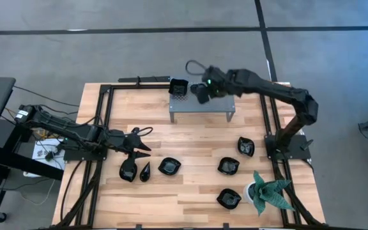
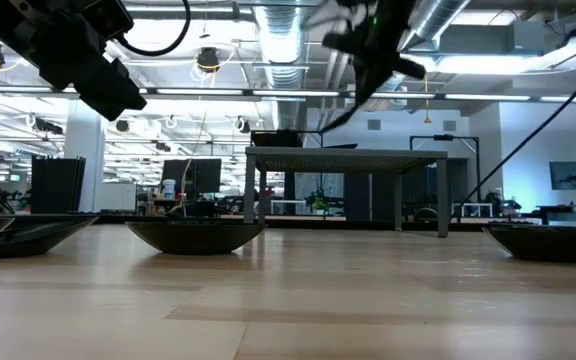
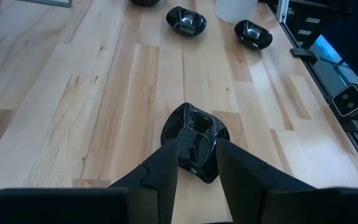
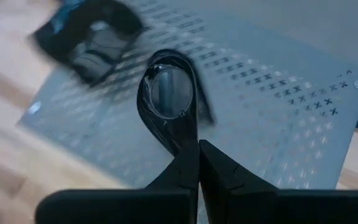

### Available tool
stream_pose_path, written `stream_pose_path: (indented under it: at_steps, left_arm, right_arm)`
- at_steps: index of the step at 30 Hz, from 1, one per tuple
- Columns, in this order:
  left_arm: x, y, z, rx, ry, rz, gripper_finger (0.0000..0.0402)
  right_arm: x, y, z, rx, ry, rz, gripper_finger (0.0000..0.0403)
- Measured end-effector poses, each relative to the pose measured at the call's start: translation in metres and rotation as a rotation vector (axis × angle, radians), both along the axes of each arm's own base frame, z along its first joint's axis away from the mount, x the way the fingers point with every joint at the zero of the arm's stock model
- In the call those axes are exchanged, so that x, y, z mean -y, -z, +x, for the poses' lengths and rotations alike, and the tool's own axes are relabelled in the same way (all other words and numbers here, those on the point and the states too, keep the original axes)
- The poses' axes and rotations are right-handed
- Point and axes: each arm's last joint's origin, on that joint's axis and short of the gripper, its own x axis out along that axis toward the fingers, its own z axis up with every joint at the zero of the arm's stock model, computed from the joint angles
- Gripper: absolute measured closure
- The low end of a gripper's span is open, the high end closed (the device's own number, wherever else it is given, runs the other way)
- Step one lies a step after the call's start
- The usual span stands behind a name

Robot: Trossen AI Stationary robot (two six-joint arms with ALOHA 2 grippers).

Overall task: Pick & Place Mini shaped plates
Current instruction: Stack the drop-shaped plate on top of the drop-shaped plate on the shelf

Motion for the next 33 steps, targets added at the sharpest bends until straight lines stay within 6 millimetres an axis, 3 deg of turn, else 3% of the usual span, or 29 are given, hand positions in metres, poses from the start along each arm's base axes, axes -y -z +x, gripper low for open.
stream_pose_path:
  at_steps: [5,10,33]
  left_arm:
    - [0.0,0.0,0.0,0.0,0.0,0.0,0.0289]
    - [0.0,0.0,0.0,0.0,0.0,0.0,0.0289]
    - [0.0,0.0,0.0,-0.001,0.0,0.0,0.0289]
  right_arm:
    - [0.039,0.013,0.001,0.055,0.019,0.076,0.0403]
    - [0.055,0.022,0.007,0.121,-0.021,0.159,0.0403]
    - [0.056,0.024,0.006,0.112,0.017,0.171,0.0403]
